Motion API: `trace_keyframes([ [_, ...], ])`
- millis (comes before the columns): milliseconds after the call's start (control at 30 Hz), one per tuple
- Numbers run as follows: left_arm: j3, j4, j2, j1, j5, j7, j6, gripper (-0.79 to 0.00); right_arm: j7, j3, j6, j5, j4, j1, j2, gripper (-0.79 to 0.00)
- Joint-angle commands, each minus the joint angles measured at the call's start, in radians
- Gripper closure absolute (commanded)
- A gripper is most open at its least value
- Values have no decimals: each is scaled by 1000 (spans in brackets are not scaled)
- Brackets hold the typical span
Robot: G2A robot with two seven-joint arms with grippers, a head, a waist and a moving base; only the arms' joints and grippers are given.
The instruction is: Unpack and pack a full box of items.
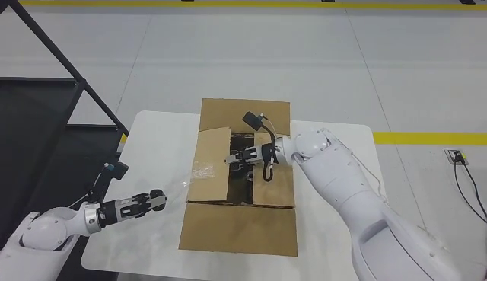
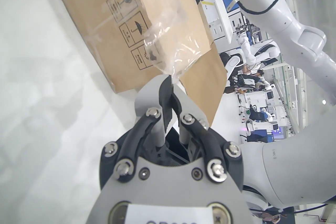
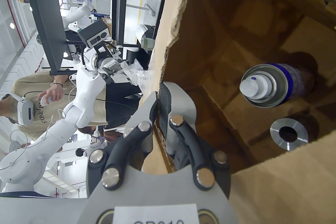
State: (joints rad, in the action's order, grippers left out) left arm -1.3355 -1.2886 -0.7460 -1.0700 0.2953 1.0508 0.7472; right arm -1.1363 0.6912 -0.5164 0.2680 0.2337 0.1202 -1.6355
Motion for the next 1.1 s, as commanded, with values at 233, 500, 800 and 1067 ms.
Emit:
trace_keyframes([
  [233, -59, -26, 18, -41, -8, 19, 3, 0, -5, 15, 6, -11, 1, -3, 2, 0],
  [500, -83, -27, 26, -48, 2, 20, 2, 0, -14, 29, 12, -19, -4, -6, 6, 0],
  [800, -106, -23, 34, -44, 11, 22, 0, 0, -88, 33, 28, -46, -3, -19, 10, 0],
  [1067, -106, -29, 42, -46, 6, 28, -6, 0, -124, 42, 29, -61, -6, -23, 17, 0],
])
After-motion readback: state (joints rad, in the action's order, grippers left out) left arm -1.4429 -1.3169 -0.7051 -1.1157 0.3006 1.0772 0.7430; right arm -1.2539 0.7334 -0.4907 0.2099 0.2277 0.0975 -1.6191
